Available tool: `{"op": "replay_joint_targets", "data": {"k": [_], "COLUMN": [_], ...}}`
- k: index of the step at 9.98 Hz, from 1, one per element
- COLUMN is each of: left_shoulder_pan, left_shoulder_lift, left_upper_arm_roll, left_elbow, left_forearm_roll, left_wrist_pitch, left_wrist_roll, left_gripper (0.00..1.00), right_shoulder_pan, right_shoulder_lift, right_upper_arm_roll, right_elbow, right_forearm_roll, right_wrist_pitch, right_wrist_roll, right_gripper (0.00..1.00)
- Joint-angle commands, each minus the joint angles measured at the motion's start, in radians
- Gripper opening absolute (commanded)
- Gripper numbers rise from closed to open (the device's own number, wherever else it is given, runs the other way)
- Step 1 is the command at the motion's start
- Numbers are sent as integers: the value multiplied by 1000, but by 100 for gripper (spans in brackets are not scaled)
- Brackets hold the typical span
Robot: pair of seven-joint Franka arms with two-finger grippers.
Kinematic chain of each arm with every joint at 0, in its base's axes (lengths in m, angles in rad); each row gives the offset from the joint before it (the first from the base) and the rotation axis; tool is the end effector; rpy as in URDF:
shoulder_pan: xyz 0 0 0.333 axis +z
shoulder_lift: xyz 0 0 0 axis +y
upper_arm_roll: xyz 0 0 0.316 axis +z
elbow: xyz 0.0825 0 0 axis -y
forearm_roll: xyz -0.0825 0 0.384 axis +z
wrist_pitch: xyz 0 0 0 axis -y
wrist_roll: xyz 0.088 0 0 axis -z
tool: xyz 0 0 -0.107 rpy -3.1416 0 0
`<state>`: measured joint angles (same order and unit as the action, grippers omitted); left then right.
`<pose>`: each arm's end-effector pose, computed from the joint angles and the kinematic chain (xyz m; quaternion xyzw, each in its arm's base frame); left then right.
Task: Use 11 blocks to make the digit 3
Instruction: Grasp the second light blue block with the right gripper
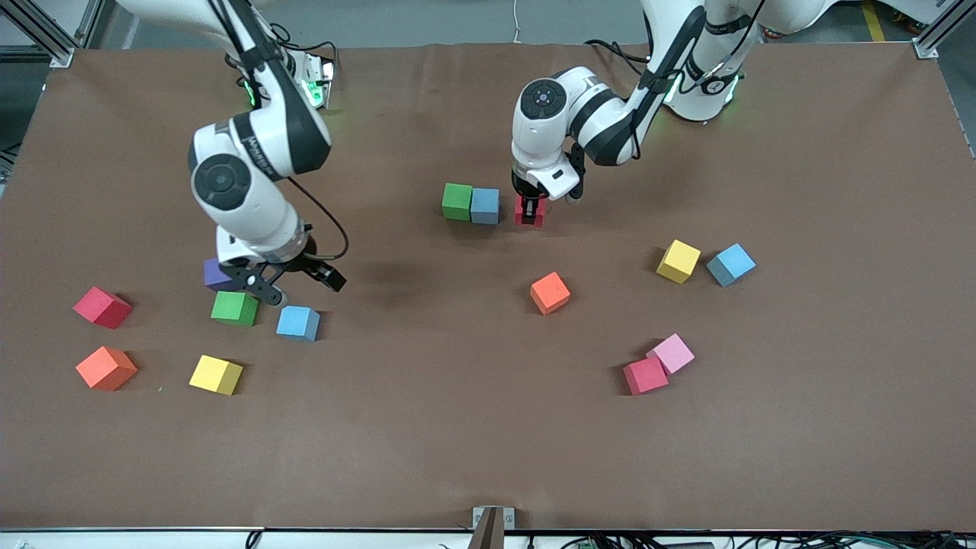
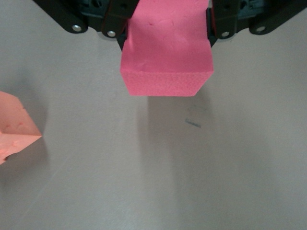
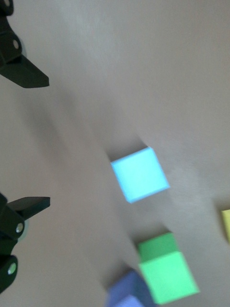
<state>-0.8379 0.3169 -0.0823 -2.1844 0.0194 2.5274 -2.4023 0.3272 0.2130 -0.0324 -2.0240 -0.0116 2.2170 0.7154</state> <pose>0.3410 -0.4483 0.2448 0.7415 0.6708 -0.0083 0.0130 0.5608 0.1704 0.3433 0.9787 -0.2049 -0.0048 0.0118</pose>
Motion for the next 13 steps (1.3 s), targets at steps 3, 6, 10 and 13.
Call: {"op": "replay_joint_targets", "data": {"k": [3,6,10,13], "left_shoulder_pan": [-41,-49,-73,-89], "left_shoulder_lift": [36,63,100,116], "left_upper_arm_roll": [4,4,7,10], "left_elbow": [-3,3,32,41], "left_forearm_roll": [1,2,2,5], "left_wrist_pitch": [56,79,80,91], "left_wrist_roll": [-61,-84,-112,-118], "left_gripper": [16,16,16,16], "right_shoulder_pan": [-122,-111,-112,-116], "right_shoulder_lift": [43,114,181,209], "right_upper_arm_roll": [12,15,15,15], "right_elbow": [-140,-142,-130,-99], "right_forearm_roll": [-14,-10,4,10], "right_wrist_pitch": [262,314,384,395], "right_wrist_roll": [-534,-550,-538,-536], "right_gripper": [100,100,100,100]}}
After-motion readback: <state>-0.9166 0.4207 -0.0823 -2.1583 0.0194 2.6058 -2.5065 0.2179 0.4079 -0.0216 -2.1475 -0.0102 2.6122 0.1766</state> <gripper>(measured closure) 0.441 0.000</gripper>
